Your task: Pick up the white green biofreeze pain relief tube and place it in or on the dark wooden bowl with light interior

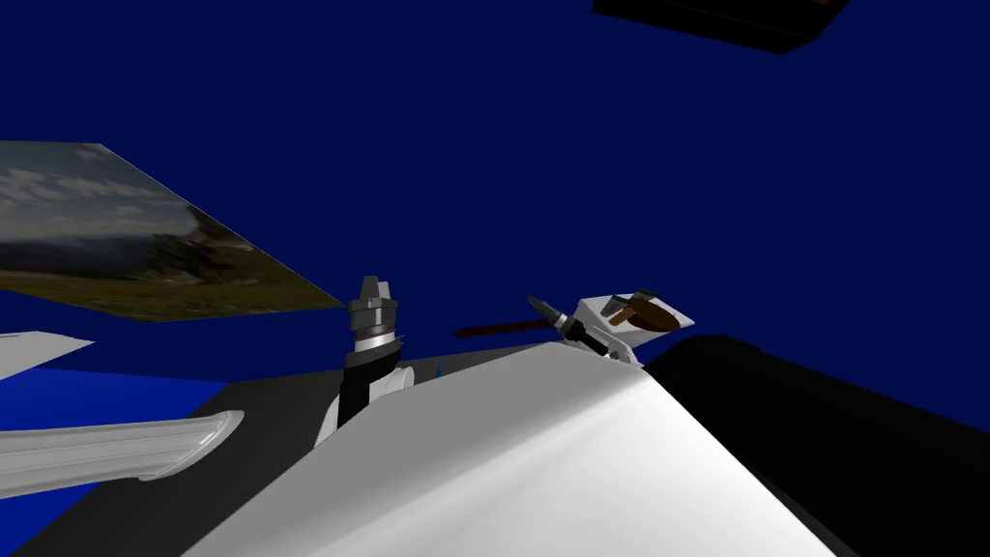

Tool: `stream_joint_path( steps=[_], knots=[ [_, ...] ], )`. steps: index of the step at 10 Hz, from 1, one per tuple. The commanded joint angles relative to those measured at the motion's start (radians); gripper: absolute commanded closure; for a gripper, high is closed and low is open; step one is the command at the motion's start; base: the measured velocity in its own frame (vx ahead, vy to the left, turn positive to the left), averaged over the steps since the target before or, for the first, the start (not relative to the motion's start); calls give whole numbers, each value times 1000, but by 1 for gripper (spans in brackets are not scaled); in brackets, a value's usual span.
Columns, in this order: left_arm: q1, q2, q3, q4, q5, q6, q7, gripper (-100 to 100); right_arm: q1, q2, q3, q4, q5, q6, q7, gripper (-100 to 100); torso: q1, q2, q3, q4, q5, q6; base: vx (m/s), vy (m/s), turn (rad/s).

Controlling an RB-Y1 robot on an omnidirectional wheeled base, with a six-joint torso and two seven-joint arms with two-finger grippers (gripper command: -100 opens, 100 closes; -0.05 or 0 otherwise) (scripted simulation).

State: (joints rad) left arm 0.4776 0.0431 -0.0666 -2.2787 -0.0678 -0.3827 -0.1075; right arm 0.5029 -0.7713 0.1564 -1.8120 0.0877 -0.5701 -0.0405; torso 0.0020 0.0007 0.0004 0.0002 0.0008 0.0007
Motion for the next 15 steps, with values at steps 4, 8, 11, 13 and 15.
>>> stream_joint_path(
  steps=[4, 8, 11, 13, 15],
  knots=[
    [0, 0, 0, 0, 0, 0, 0, 0, 22, -129, 11, 71, 15, -24, -19, -100, -1, 0, 0, 0, 0, 0, 14, 21, 77],
    [0, 0, 0, 0, 0, 0, 0, 0, 31, -239, 16, 104, 23, -34, -30, -100, -1, 1, 0, 0, 0, 0, 11, 13, 59],
    [0, 0, 0, 0, 0, 0, 0, 0, 41, -314, 20, 135, 32, -44, -42, -100, -2, 1, 0, 0, 0, 0, 9, 6, 53],
    [0, 0, 0, 0, 0, 0, 0, 0, 51, -380, 23, 165, 41, -55, -55, -100, -2, 1, 1, 0, -1, 0, 4, 0, 74],
    [0, 0, 0, 0, 0, 0, 0, 0, 62, -426, 26, 194, 52, -65, -68, -100, -2, 1, 1, 0, -1, 0, 1, -2, 50]
  ],
)
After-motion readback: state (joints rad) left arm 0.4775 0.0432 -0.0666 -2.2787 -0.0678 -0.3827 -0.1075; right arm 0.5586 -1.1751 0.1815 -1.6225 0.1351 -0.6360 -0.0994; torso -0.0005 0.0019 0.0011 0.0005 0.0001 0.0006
